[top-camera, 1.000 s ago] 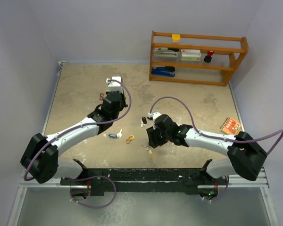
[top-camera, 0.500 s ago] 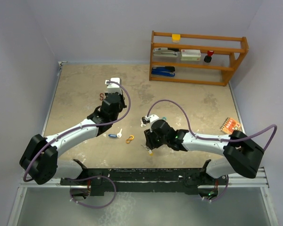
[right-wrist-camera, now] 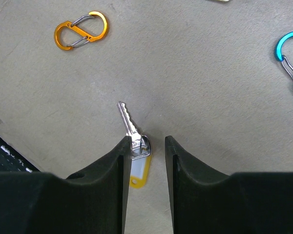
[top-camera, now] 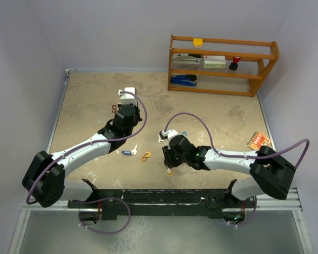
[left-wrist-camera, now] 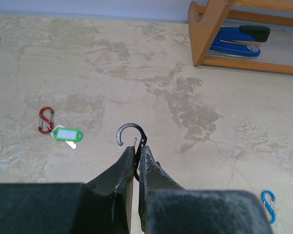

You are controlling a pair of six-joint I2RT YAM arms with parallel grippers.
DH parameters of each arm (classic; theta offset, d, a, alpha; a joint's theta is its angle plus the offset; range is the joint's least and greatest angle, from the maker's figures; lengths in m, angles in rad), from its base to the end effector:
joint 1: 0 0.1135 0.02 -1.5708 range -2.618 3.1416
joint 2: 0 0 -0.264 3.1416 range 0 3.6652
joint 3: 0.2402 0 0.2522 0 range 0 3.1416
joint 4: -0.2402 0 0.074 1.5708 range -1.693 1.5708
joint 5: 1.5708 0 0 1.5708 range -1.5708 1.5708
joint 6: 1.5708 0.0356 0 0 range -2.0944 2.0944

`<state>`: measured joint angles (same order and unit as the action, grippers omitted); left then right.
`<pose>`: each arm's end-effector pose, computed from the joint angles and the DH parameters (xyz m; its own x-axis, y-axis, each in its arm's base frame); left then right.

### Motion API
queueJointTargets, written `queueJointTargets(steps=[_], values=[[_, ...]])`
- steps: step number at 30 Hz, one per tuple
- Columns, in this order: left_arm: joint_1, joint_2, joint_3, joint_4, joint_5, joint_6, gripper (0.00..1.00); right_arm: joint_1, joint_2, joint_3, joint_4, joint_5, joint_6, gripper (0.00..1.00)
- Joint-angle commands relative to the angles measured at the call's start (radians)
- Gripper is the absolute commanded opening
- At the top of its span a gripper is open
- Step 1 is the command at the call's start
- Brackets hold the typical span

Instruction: Put the keys on the keyring

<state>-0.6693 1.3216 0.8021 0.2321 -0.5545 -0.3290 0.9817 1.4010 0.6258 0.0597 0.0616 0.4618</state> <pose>0.2448 -0.1698 0.2703 -0.2529 -0.1502 -0.9558 0.0526 0.9843 -0.1686 0.1546 0.2274 0.1733 -0.6846 -0.2240 -0.6937 -0.5574 0.7741 0.3001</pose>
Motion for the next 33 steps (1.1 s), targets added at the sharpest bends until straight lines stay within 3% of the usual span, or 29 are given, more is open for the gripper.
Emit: queueJointTargets(steps=[1, 15, 33], values=[[-0.004, -0.026, -0.003, 0.055, -0.012, 0.011, 0.0, 0.009, 0.001, 0.0, 0.026, 0.011, 0.015, 0.36], [-0.004, -0.026, -0.004, 0.053, -0.012, 0.013, 0.0, 0.018, 0.022, -0.012, 0.032, 0.001, 0.021, 0.33], [-0.004, -0.023, -0.003, 0.053, -0.012, 0.016, 0.0, 0.019, 0.024, -0.012, 0.031, -0.004, 0.021, 0.19]])
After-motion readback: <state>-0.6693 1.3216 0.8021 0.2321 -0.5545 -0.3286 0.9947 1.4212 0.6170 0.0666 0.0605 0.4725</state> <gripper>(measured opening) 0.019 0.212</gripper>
